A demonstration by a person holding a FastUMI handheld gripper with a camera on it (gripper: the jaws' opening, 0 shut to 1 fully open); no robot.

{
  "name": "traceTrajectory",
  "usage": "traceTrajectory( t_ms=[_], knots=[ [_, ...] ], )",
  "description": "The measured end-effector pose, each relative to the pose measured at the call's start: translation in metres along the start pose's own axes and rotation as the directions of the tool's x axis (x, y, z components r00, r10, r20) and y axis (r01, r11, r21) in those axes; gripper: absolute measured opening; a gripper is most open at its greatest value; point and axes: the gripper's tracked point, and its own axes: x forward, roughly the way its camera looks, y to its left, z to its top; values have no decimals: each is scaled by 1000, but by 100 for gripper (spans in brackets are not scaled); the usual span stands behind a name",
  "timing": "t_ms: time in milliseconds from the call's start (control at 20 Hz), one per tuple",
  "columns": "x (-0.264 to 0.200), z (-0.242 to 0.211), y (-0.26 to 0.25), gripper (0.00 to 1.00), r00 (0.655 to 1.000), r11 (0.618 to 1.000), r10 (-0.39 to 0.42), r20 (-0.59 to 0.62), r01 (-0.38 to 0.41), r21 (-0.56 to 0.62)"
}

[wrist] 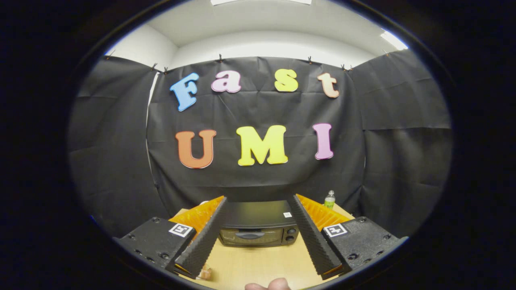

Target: Open the toaster oven, put the food inside, and close the toaster oven door.

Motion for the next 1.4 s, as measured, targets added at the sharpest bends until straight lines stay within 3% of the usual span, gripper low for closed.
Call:
traceTrajectory(
  t_ms=[850, 1400],
  knots=[
    [38, -30, 0, 100, 997, 1000, 18, -73, -18, 0],
    [143, -118, 19, 100, 980, 996, 76, -185, -83, -29]
  ],
)
